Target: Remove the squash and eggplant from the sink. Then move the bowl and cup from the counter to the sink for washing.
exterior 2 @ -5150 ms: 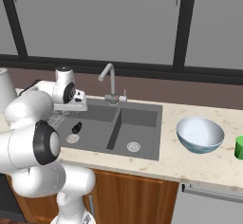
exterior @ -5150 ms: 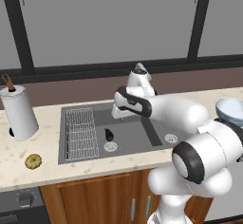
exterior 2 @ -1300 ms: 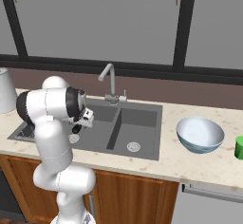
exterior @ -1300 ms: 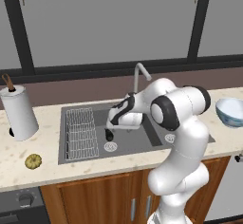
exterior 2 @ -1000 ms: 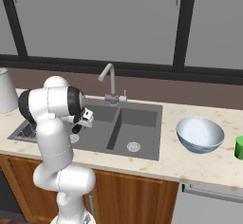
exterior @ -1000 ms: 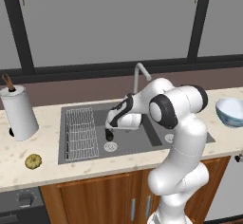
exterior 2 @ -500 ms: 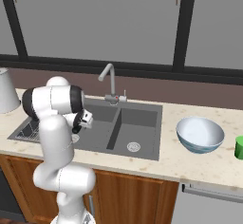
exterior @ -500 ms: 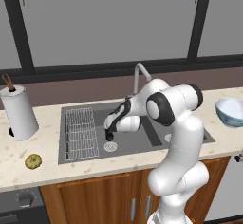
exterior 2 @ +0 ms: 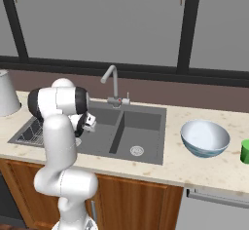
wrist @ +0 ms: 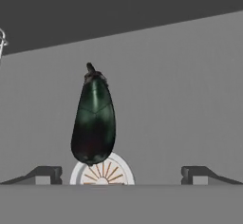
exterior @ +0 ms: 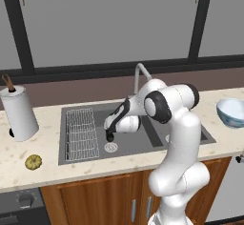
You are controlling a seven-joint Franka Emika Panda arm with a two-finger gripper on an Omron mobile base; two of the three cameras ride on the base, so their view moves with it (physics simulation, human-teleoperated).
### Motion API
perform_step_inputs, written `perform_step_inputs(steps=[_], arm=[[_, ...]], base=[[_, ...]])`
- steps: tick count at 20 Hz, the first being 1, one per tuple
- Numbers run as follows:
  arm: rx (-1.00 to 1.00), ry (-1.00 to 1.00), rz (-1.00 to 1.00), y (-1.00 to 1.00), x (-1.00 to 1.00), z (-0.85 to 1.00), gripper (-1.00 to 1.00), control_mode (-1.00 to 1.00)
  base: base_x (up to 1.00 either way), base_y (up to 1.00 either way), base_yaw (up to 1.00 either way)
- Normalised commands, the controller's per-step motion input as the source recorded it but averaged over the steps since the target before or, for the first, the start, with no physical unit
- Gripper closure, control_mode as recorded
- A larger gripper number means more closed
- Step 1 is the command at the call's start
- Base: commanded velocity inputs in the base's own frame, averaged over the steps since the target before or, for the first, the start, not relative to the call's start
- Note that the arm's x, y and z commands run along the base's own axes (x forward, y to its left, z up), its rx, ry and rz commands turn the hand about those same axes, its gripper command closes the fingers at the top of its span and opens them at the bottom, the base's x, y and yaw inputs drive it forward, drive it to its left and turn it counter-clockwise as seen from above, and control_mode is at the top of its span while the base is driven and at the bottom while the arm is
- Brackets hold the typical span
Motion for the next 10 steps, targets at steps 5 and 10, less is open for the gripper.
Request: perform_step_inputs(steps=[5, 10], arm=[[0.0, 0.0, 0.0, 0.12, 0.15, -0.13, -1.0, -1.0], [0.0, 0.0, 0.0, 0.09, 0.16, -0.13, -1.0, -1.0]], base=[[0.0, 0.0, 0.0], [0.0, 0.0, 0.0]])
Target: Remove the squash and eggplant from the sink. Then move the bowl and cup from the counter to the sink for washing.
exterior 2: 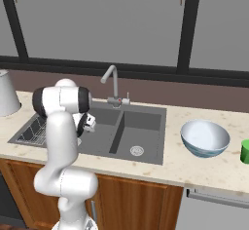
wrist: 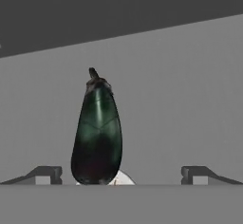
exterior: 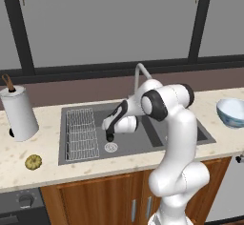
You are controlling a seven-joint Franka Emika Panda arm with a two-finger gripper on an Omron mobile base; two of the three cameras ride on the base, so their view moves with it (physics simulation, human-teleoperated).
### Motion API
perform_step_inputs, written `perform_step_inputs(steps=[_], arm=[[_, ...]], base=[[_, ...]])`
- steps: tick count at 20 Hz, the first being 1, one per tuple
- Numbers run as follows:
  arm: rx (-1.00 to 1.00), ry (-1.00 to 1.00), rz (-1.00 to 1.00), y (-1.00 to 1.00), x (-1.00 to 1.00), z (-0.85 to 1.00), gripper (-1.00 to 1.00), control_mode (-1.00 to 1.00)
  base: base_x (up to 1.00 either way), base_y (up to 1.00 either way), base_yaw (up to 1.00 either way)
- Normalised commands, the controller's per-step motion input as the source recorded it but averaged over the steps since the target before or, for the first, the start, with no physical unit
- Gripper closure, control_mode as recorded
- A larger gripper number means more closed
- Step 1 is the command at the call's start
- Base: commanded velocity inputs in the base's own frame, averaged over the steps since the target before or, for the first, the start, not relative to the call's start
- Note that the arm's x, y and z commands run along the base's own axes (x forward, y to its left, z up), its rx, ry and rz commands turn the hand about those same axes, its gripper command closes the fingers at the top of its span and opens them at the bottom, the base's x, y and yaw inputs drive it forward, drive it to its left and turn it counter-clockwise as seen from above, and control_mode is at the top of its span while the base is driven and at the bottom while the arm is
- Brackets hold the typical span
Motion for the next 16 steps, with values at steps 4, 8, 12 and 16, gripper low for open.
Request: perform_step_inputs(steps=[4, 8, 12, 16], arm=[[0.0, 0.0, 0.0, 0.1, 0.18, -0.11, -1.0, -1.0], [0.0, 0.0, 0.0, 0.16, 0.2, -0.11, -1.0, -1.0], [0.0, 0.0, 0.0, 0.12, 0.16, -0.13, -1.0, -1.0], [0.0, 0.0, 0.0, 0.11, 0.16, -0.17, -1.0, -1.0]], base=[[0.0, 0.0, 0.0], [0.0, 0.0, 0.0], [0.0, 0.0, 0.0], [0.0, 0.0, 0.0]])
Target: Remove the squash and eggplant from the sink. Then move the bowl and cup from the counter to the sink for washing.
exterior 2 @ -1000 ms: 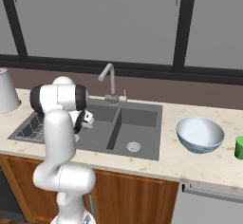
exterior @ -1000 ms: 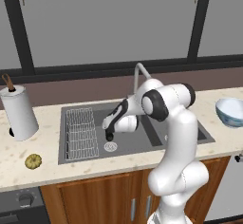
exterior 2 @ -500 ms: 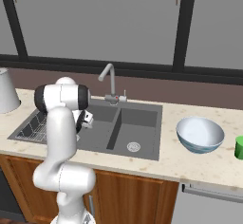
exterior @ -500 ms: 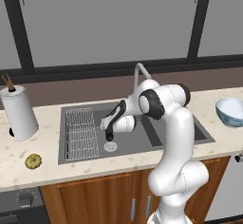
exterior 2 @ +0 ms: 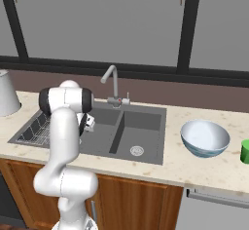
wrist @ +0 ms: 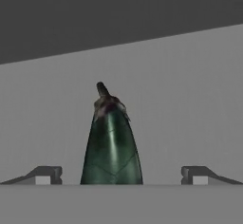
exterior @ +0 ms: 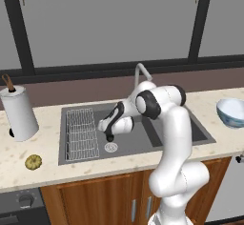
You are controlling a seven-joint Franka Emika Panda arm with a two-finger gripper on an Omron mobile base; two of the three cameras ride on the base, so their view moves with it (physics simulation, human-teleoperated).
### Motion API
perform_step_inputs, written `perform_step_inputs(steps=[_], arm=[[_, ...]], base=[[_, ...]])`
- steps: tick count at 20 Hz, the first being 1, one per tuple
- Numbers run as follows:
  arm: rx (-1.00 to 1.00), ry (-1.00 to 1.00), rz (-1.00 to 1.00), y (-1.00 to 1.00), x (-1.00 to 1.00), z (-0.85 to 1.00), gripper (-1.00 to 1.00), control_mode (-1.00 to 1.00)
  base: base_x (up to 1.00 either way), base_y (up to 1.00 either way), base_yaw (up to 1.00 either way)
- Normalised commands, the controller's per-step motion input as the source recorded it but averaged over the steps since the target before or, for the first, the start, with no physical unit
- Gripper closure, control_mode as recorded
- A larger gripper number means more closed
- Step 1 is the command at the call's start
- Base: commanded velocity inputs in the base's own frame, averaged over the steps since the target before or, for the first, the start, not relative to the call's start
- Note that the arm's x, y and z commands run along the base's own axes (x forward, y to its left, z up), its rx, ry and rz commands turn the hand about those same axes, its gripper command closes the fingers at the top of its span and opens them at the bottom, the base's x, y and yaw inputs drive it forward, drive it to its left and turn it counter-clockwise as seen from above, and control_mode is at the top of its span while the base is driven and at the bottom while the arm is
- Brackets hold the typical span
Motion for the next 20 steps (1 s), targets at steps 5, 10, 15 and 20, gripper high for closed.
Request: perform_step_inputs(steps=[5, 10, 15, 20], arm=[[0.0, 0.01, 0.0, 0.04, 0.08, -0.14, -1.0, -1.0], [0.0, 0.03, 0.0, 0.03, 0.03, -0.14, -1.0, -1.0], [0.0, 0.06, 0.0, 0.03, 0.04, -0.14, -1.0, -1.0], [0.0, 0.01, 0.0, 0.0, 0.01, -0.08, -1.0, -1.0]], base=[[0.0, 0.0, 0.0], [0.0, 0.0, 0.0], [0.0, 0.0, 0.0], [0.0, 0.0, 0.0]])
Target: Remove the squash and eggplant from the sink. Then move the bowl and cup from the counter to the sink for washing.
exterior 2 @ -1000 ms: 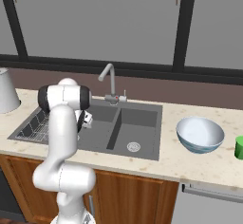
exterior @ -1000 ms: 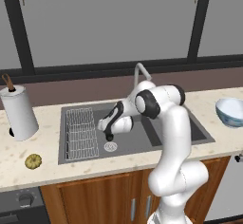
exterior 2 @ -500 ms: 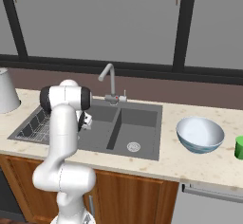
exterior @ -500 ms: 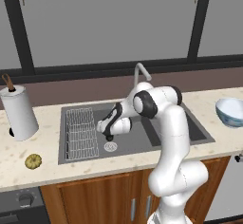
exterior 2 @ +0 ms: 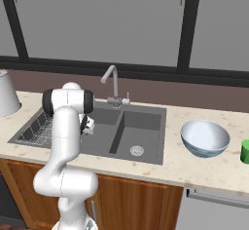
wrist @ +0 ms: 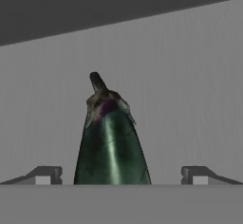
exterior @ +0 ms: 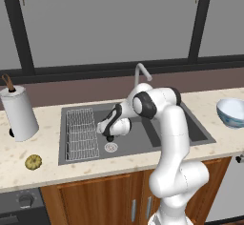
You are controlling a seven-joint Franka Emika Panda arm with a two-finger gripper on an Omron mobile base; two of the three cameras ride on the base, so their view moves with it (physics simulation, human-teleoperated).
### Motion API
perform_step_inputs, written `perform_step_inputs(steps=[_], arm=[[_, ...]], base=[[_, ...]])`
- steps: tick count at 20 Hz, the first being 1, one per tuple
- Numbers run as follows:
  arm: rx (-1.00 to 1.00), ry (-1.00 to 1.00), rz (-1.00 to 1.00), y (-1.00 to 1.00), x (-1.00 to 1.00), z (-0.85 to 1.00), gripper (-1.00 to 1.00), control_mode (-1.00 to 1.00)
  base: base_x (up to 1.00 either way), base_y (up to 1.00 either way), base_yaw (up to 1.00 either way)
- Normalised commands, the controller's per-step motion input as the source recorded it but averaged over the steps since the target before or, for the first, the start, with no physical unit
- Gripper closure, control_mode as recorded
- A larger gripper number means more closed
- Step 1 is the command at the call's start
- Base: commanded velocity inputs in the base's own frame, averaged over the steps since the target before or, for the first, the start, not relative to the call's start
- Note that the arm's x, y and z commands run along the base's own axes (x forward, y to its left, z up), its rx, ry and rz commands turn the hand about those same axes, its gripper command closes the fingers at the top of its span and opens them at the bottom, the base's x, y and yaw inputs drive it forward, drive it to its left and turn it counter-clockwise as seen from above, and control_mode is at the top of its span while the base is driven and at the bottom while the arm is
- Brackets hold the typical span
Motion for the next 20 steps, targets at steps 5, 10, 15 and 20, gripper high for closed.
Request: perform_step_inputs(steps=[5, 10, 15, 20], arm=[[0.0, 0.02, 0.0, 0.02, 0.02, -0.11, -1.0, -1.0], [0.01, 0.02, 0.0, 0.04, 0.0, -0.14, -1.0, -1.0], [0.01, 0.02, 0.0, 0.06, 0.02, -0.16, -1.0, -1.0], [0.03, 0.04, 0.0, 0.1, 0.0, -0.19, 1.0, -1.0]], base=[[0.0, 0.0, 0.0], [0.0, 0.0, 0.0], [0.0, 0.0, 0.0], [0.0, 0.0, 0.0]])
